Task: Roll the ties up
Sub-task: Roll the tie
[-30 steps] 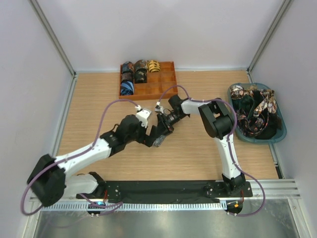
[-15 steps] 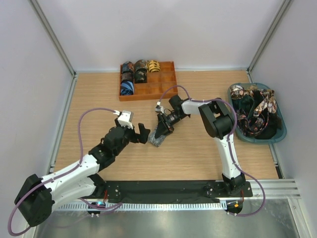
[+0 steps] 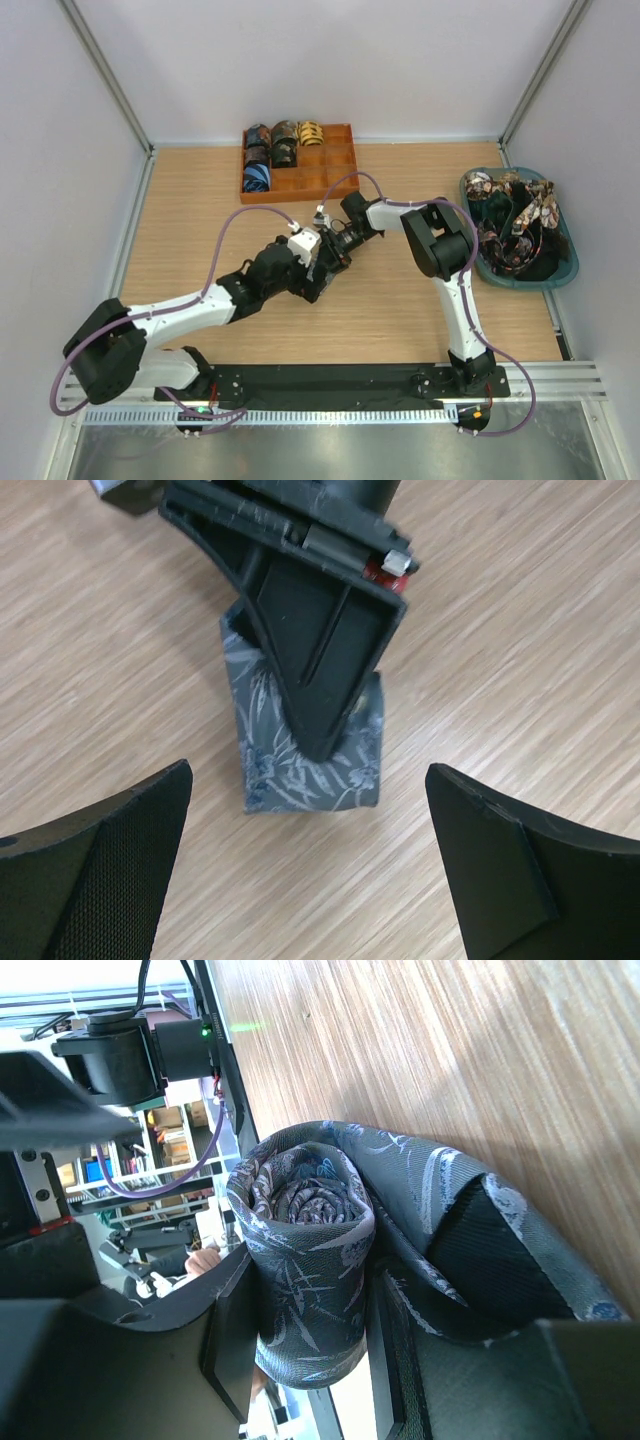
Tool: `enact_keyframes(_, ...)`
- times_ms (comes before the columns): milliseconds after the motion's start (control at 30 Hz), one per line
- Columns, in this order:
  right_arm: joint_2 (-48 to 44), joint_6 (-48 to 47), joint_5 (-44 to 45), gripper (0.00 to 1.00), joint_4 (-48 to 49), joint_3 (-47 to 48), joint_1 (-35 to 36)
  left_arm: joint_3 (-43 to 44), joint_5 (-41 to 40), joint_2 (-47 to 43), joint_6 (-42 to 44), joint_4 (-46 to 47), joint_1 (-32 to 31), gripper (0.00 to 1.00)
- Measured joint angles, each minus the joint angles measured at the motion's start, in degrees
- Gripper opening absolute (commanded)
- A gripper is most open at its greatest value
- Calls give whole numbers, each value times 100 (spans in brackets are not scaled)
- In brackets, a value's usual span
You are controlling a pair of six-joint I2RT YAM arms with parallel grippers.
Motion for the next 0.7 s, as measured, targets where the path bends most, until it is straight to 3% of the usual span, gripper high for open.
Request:
enact_keyframes(233, 0, -2, -2, 38, 0, 0, 0, 874, -83, 1040, 216, -741, 7, 100)
enact_keyframes(700, 24, -61, -44, 38, -39, 22, 0, 1250, -7, 1932, 258, -1198, 59, 100)
